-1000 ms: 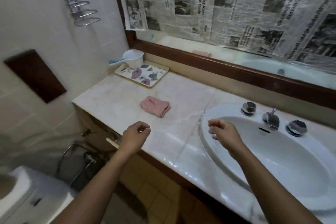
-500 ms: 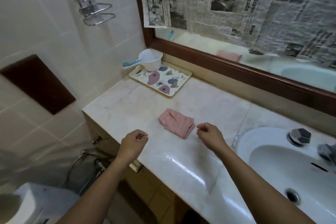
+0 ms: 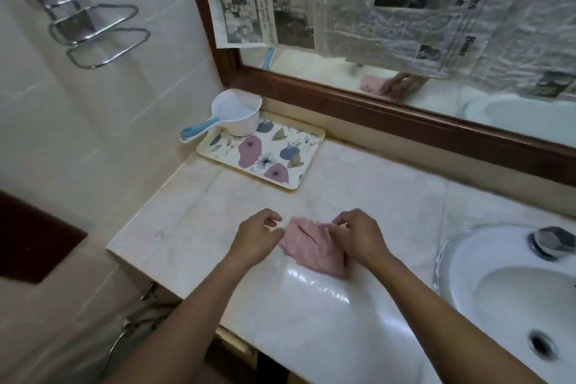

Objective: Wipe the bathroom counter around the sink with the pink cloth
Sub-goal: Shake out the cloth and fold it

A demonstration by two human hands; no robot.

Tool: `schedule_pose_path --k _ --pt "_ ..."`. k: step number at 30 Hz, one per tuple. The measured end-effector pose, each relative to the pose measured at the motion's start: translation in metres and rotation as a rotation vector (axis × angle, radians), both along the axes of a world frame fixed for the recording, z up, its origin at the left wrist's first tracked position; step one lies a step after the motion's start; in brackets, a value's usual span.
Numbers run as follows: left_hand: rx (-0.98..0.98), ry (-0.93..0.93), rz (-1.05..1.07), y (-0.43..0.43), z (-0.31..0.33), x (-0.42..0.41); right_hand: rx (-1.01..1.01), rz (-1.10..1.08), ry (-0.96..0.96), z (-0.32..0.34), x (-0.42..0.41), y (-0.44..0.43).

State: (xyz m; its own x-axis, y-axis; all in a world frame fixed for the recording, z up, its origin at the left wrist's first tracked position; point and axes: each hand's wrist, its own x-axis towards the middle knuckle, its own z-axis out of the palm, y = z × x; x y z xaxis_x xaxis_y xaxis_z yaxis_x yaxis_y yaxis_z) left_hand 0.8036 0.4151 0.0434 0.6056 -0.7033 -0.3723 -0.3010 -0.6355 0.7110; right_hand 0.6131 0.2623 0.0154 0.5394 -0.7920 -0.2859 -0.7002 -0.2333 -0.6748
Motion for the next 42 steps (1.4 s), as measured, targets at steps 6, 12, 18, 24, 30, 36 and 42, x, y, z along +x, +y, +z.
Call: schedule_pose_path --k 6,12,18,24,30,36,42 --pt "-0.148 0.102 -0.581 -0.052 0.061 0.034 0.087 0.177 -0.249 0.103 0.032 -0.005" --pt "-0.125 0.001 -0.708 -0.072 0.099 0.103 0.086 0.027 -0.453 0.142 0.064 -0.032" --pt "-0.272 -0.183 -0.509 -0.106 0.13 0.178 -0.143 -0.077 -0.375 0.145 0.122 -0.072" --pt "-0.457 -0.272 -0.276 -0.131 0.13 0.207 -0.311 -0.177 -0.387 0.154 0.166 -0.081" --pt "-0.256 -0.312 -0.383 -0.109 0.044 0.215 -0.221 -0.05 -0.212 0.071 0.162 -0.041" --pt "0.027 -0.285 -0.588 -0.074 -0.024 0.213 -0.018 0.084 0.09 0.006 0.143 -0.013" --pt "0.143 -0.276 -0.193 -0.13 -0.021 0.219 0.089 -0.396 0.163 0.01 0.173 -0.046"
